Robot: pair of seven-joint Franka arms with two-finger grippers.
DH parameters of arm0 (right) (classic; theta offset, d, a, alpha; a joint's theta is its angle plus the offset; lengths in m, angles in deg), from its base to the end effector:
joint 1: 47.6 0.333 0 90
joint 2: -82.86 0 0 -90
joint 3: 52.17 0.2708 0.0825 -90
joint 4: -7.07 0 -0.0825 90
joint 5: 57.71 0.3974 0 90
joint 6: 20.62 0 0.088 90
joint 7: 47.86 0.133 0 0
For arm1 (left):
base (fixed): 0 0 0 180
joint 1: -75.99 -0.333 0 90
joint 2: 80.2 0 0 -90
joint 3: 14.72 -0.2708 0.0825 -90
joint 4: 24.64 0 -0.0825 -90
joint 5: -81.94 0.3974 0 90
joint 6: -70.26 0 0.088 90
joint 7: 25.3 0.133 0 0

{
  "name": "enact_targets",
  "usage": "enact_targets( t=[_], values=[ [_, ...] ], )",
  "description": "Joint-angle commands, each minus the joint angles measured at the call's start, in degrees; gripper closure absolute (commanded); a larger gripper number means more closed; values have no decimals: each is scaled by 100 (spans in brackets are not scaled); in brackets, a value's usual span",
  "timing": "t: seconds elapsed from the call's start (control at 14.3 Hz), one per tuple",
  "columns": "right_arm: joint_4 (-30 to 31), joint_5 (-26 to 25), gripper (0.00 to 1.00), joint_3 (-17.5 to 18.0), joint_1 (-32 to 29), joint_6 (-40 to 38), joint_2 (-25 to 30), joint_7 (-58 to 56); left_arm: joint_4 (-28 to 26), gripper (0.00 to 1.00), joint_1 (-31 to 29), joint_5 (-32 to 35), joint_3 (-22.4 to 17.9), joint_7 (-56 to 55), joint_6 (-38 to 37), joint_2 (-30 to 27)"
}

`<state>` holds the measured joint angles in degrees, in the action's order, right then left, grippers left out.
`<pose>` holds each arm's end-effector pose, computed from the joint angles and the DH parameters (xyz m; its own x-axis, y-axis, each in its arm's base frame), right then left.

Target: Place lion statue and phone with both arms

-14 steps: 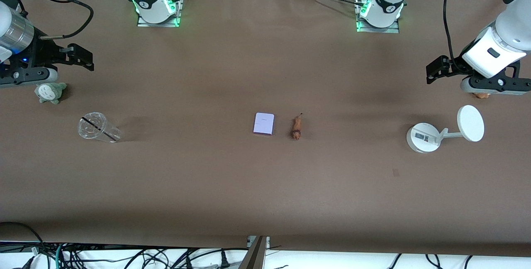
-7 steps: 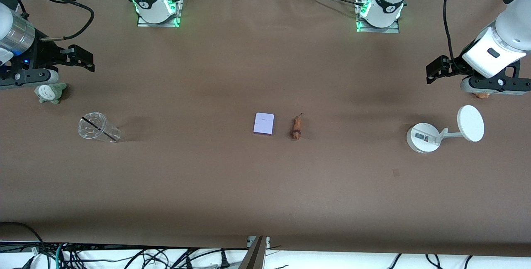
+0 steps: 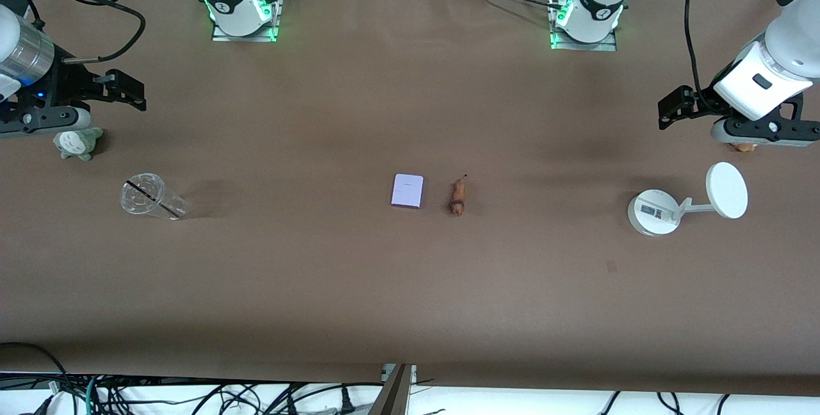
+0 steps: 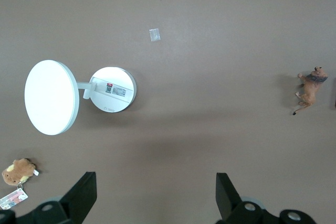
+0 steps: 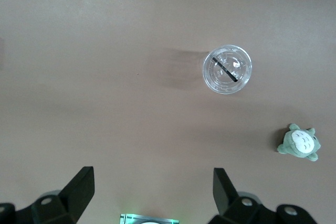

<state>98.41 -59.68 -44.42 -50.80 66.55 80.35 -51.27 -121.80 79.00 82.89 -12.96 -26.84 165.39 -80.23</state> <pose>0.5669 0.0392 0.5135 0.9836 0.1368 -0.1174 0.1402 -0.9899 0.0215 0.5684 -0.0454 0.5004 0.9977 -0.0578 -0.0345 -0.0584 -0.9981 -0.0174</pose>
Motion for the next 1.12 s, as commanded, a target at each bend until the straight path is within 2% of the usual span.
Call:
enact_targets(
  t=[0.0,1.05],
  values=[
    [-151,74,0,43,-58,-42,-66,-37,127,0,-3,-112,9,40,-126,21],
    [-151,83,0,43,-66,-33,-66,-90,127,0,-3,-104,9,40,-126,21]
  ],
)
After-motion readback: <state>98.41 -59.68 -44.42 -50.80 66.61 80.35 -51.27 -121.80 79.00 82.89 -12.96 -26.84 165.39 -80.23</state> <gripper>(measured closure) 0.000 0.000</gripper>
